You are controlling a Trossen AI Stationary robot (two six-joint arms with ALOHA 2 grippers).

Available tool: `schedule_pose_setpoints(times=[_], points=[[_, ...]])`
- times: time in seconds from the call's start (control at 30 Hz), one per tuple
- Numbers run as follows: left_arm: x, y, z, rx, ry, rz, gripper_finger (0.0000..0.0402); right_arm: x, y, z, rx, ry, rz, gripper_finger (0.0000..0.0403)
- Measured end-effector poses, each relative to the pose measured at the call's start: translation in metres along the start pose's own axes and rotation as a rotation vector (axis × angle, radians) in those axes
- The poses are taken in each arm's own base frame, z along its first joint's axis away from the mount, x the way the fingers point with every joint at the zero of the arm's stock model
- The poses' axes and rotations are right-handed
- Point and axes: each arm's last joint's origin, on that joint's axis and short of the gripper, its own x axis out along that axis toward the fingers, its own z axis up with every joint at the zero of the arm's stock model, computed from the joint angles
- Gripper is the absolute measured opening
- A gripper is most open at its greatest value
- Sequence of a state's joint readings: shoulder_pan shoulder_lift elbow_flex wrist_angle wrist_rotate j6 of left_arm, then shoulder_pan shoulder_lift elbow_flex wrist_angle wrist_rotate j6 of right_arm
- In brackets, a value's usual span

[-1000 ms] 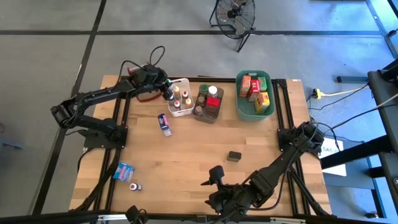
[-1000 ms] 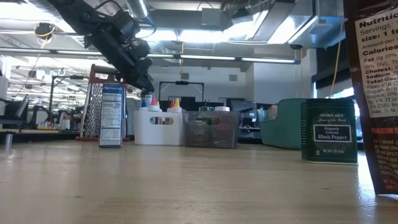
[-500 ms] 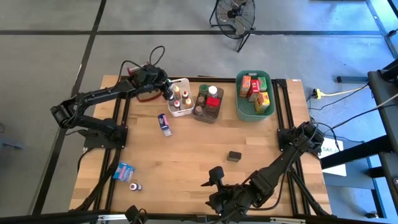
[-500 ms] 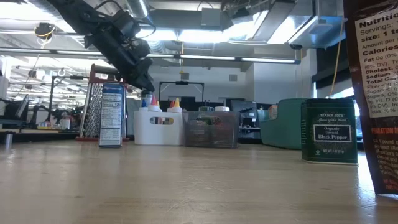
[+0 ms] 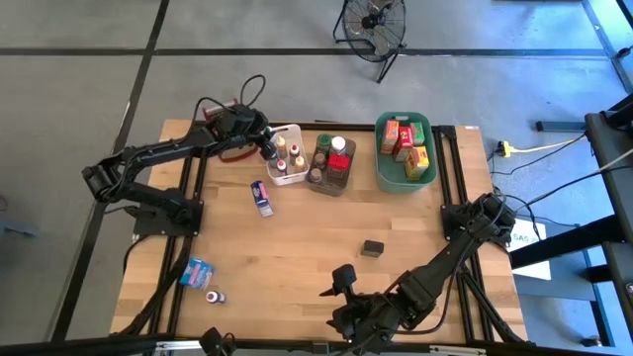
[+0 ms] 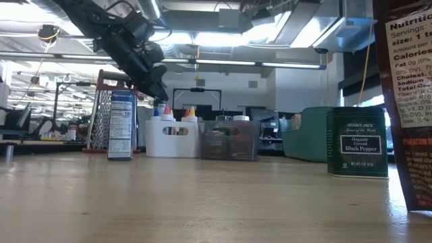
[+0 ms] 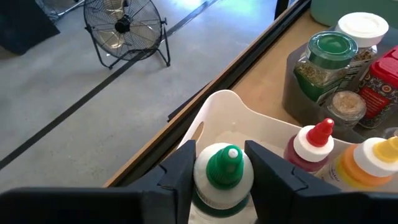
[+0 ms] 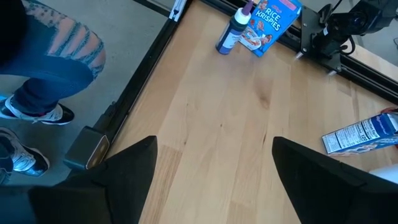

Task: Pick & Place Kitchen Items
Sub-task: Put the green food coloring into the white bin

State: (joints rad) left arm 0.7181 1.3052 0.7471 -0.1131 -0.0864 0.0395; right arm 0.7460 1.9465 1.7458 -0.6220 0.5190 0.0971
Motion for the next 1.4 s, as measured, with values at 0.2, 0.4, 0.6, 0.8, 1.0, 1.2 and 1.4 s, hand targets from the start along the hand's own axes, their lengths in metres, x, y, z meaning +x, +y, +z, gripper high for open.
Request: schedule_pose_setpoints(times=[0.2, 0.4, 0.6, 0.8, 1.0, 1.2, 1.4], points=[[0.0, -0.001, 0.0, 0.002, 0.001, -0.002, 0.012, 0.0, 0.0, 0.0, -0.001, 0.001, 0.0, 0.0321], [-0.001, -0.008, 0.0, 0.02, 0.004, -0.015, 0.0121, 0.0, 0.0, 0.0, -0.001, 0.001, 0.0, 0.0321], [-0.004, -0.013, -0.005, -0.057, 0.038, -0.063, 0.0119, 0.0, 0.0, 0.0, -0.001, 0.001, 0.0, 0.0321], [-0.003, -0.012, -0.009, -0.045, 0.066, -0.025, 0.0122, 0.0, 0.0, 0.0, 0.002, 0.003, 0.008, 0.0321], [-0.003, -0.01, -0.008, -0.034, 0.065, -0.013, 0.0121, 0.0, 0.0, 0.0, 0.005, 0.002, 0.008, 0.0321], [-0.001, -0.01, -0.008, -0.022, 0.069, -0.011, 0.0121, 0.0, 0.0, 0.0, 0.006, 0.002, 0.008, 0.0321], [0.01, -0.012, -0.013, -0.011, 0.107, -0.008, 0.0125, 0.0, 0.0, 0.0, 0.006, 0.002, 0.008, 0.0321]])
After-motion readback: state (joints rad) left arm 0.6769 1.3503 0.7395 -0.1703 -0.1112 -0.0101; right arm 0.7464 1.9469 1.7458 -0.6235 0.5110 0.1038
